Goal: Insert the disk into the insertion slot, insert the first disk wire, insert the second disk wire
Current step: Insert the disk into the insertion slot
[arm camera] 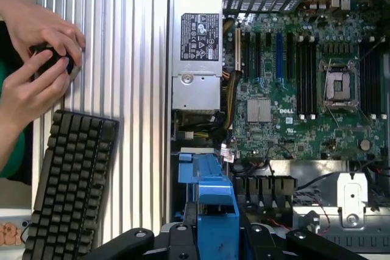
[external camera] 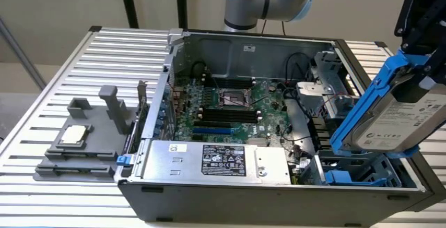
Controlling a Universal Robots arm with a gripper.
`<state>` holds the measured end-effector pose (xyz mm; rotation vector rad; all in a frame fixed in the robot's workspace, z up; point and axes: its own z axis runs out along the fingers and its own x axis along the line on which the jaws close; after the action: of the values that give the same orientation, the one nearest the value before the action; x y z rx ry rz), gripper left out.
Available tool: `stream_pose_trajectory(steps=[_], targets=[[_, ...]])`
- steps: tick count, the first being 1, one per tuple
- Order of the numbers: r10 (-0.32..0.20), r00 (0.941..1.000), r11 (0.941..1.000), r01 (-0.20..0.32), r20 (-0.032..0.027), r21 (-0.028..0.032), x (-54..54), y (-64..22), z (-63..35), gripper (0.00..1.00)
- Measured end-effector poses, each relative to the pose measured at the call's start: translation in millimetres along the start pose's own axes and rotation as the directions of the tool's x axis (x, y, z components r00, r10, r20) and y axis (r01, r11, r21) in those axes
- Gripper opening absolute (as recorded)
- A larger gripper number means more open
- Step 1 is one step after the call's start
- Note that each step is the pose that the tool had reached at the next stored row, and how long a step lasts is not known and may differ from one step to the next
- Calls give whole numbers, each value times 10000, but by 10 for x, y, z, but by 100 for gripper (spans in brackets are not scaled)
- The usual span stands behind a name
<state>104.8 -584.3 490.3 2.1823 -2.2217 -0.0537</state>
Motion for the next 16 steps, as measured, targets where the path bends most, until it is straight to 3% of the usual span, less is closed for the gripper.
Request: stream_pose_trajectory(steps=[16], targets=[[-40, 10000, 10000, 40, 0, 0, -11, -61, 290, 32]])
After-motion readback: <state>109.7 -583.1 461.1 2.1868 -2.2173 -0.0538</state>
